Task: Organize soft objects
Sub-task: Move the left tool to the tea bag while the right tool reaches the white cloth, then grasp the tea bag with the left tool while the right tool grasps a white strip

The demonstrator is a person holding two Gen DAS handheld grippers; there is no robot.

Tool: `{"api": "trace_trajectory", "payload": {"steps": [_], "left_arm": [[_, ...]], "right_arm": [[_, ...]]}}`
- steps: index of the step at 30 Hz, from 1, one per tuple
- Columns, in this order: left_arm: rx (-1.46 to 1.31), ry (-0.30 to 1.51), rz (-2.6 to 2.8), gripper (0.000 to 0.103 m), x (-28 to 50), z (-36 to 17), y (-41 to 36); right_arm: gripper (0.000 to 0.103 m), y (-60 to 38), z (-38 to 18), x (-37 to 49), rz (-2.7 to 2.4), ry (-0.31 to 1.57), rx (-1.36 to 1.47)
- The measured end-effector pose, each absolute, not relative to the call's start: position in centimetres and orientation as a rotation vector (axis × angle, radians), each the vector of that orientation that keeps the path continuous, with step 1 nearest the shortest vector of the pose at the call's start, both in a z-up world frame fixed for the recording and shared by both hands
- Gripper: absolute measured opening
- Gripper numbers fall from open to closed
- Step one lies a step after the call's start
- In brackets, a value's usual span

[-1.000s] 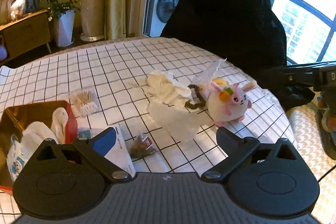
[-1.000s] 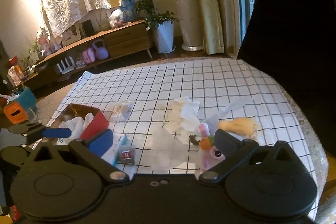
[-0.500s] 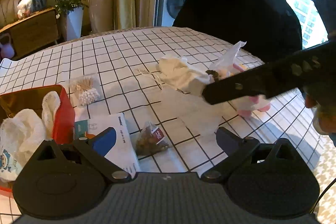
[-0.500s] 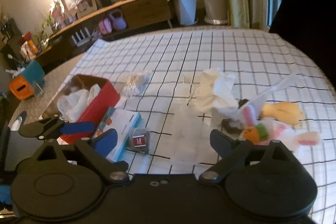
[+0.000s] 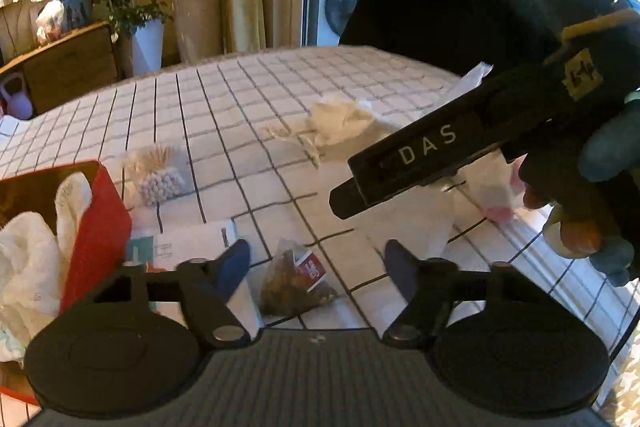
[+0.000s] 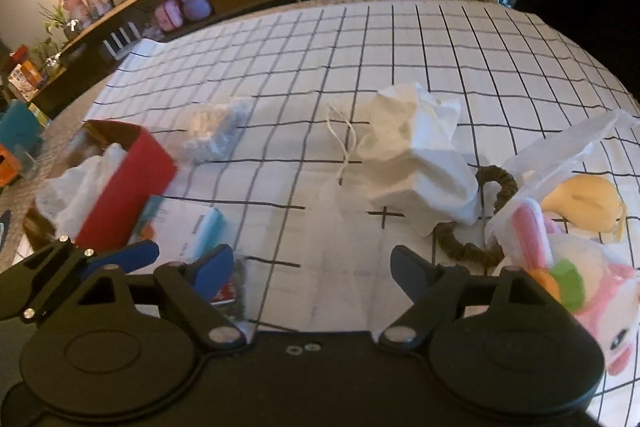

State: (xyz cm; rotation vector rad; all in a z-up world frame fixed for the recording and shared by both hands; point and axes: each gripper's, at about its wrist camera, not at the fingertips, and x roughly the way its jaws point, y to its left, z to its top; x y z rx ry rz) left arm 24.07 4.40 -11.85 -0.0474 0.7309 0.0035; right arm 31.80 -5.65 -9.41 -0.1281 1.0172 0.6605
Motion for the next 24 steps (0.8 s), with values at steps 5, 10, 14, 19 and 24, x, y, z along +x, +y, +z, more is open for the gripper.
{"api": "trace_trajectory", "payload": {"steps": [5,10,14,19,24], "left_arm": [[-0.018,0.764,0.015,0.061,24.7,-13.1,4.4],[-0.026,0.795,0.019,0.054,25.0,-13.8,4.5],[-0.017,0.808,0.032,0.045,25.3,-14.2,4.4],[-0.016,0.818,0.050,0.033,25.4,-14.4,4.5],[-0.042,0.822,0.048,0.020,25.4,-14.2,4.9]], "right_arm": [[0.082,-5.1,-10.7,32.4,0.649,1.044,-0.153],[0.080,-4.6,-11.6,32.3,0.639,1.053,-0.194],[0.074,-4.4,-11.8,32.3,0.622,1.044,-0.218],[0.061,-4.1,-11.8,32.0,0.591,1.022,-0.266],[0.046,-4.2,-11.7,31.8,0.561,1.013,-0.291]]}}
